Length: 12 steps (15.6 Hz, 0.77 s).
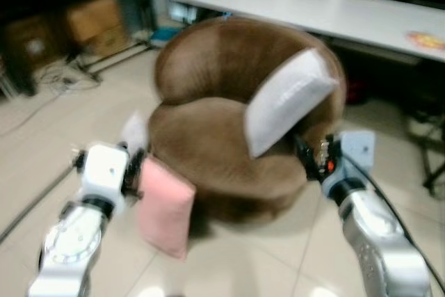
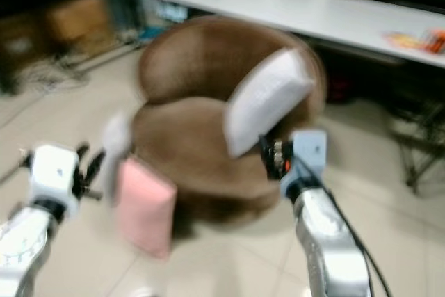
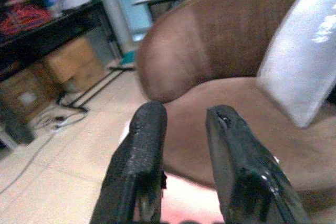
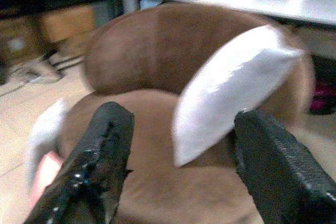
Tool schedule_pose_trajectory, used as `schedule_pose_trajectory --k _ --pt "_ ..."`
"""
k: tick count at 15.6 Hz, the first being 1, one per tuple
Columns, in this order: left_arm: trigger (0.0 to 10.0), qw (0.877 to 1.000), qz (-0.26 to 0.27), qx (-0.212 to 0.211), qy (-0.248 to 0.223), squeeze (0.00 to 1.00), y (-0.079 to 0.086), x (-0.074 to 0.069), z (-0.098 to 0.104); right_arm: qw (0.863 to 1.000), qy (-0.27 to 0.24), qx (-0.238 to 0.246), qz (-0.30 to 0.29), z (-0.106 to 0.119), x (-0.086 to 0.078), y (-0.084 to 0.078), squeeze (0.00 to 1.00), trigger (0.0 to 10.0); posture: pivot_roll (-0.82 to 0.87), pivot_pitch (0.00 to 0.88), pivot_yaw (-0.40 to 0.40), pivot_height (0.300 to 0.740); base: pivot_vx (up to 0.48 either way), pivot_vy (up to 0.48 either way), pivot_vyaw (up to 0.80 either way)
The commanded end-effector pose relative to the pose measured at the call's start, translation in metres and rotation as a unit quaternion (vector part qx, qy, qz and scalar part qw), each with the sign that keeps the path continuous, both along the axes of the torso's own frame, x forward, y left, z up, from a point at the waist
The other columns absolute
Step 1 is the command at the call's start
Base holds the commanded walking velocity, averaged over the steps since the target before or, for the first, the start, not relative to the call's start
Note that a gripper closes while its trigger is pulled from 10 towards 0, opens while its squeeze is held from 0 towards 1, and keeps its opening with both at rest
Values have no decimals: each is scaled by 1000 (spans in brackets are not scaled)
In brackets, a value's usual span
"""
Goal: Move the pillow to the sofa from floor
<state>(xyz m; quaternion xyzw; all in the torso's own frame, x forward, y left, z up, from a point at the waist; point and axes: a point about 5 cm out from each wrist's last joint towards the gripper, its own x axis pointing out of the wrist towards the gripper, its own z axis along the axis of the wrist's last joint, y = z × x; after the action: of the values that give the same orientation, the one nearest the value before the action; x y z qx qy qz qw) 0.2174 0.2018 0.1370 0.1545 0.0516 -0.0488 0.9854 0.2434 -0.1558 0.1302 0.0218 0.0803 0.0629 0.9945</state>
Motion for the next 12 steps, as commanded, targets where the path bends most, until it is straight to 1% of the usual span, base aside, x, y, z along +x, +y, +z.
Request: schedule_pose_trajectory --k 1,2,3,4,6,8,9,11,12 --pt "10000 1000 -3 -7 -4 0 -2 0 1 1000 -5 -10 0 4 1 -3 1000 10000 -21 0 -23 740 266 0 800" --pt "10000 1000 -1 -10 -6 0 -1 0 2 999 -22 -45 19 6 0 -3 1000 10000 -21 0 -23 740 319 0 800" --pt "10000 1000 2 -9 -7 0 0 0 2 997 -38 -63 24 7 0 -4 1000 10000 -22 0 -25 740 364 0 419" --pt "10000 1000 6 -8 -7 0 1 -1 1 998 -42 -50 16 6 0 -5 1000 10000 -24 0 -25 740 364 0 0" --pt "10000 1000 8 -6 -7 0 2 -1 1 997 -37 -66 -2 6 1 -9 1000 10000 -23 0 -26 740 364 0 0" --pt "10000 1000 11 -6 -8 0 4 -1 1 995 -49 -89 -7 8 2 -8 1000 10000 -23 0 -27 740 369 0 0" --pt "10000 1000 12 -6 -8 0 4 -1 1 994 -51 -93 -26 8 2 -10 1000 10000 -21 0 -27 740 386 0 0" --pt "10000 1000 12 -8 -9 0 4 -1 1 996 -32 -73 -27 4 1 -10 1000 10000 -21 0 -27 740 424 0 0" --pt "10000 1000 11 -10 -9 0 4 -1 1 997 -33 -72 -10 4 0 -7 1000 10000 -21 0 -27 740 442 0 0"
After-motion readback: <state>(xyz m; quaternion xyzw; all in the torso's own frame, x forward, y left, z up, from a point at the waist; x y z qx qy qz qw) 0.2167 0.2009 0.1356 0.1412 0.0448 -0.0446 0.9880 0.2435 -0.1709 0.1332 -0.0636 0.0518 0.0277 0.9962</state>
